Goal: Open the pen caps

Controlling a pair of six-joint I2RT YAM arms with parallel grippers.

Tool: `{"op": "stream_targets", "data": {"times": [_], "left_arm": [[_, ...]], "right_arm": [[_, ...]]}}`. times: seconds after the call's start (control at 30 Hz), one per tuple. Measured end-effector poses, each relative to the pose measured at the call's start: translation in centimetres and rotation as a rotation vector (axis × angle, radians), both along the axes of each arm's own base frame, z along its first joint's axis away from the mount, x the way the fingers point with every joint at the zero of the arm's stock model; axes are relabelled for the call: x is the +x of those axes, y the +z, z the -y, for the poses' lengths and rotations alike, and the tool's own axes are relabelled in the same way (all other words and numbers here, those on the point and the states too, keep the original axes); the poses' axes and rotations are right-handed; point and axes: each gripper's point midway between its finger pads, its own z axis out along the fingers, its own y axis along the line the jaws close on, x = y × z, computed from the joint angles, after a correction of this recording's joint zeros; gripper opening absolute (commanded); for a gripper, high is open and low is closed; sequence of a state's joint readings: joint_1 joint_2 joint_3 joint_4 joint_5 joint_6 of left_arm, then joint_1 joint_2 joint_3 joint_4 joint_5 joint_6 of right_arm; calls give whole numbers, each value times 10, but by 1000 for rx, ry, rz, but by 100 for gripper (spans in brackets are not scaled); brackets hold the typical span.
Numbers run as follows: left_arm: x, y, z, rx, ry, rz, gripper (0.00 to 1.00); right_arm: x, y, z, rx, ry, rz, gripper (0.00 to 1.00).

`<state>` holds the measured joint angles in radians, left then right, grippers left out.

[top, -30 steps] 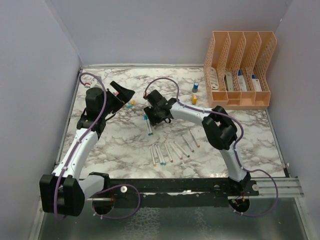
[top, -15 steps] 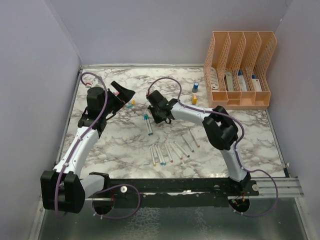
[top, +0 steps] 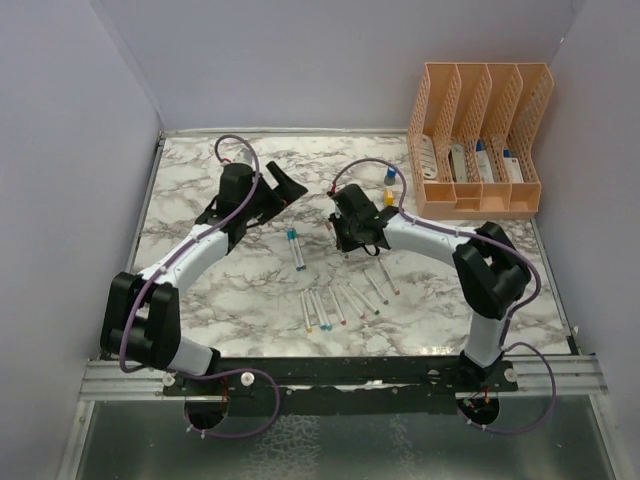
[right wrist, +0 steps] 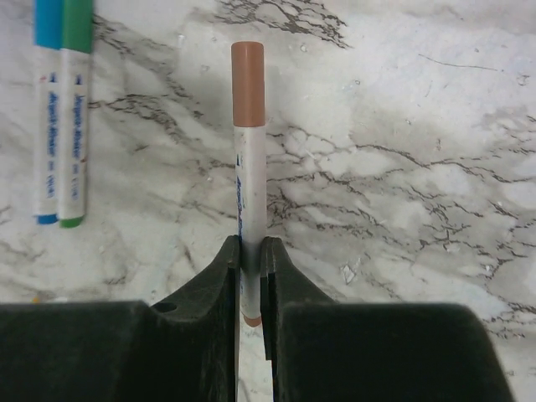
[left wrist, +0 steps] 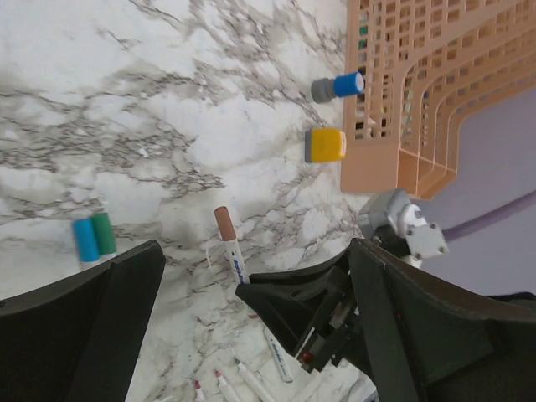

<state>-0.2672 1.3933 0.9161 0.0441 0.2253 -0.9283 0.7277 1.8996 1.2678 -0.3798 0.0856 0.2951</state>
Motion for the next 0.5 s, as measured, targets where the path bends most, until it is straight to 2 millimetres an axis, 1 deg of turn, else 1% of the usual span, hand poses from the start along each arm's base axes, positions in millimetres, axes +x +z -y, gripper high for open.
{"op": "stream_targets", "data": {"times": [0.07,0.17,0.2,0.33,0.43,0.5], "left_arm": [[3,-4,21,-4,-43,-5,91],[2,-14,44,-12,-87,-18,88],[2,-17,49,-14,-95,-23,87],[4,-32,60,-14,-114,-49,83],[5,-36,67,-19,-122,-55,81],[6,-36,70,-25,-125,-53,78]], "right_arm": [[-3,16,-1,29,16,30,1],[-4,39,-5,78,31,68,1],[-4,48,-7,99,38,82,1],[-7,74,-13,168,62,119,1],[-10,83,-16,200,80,128,1],[-13,86,-18,213,90,127,1]]}}
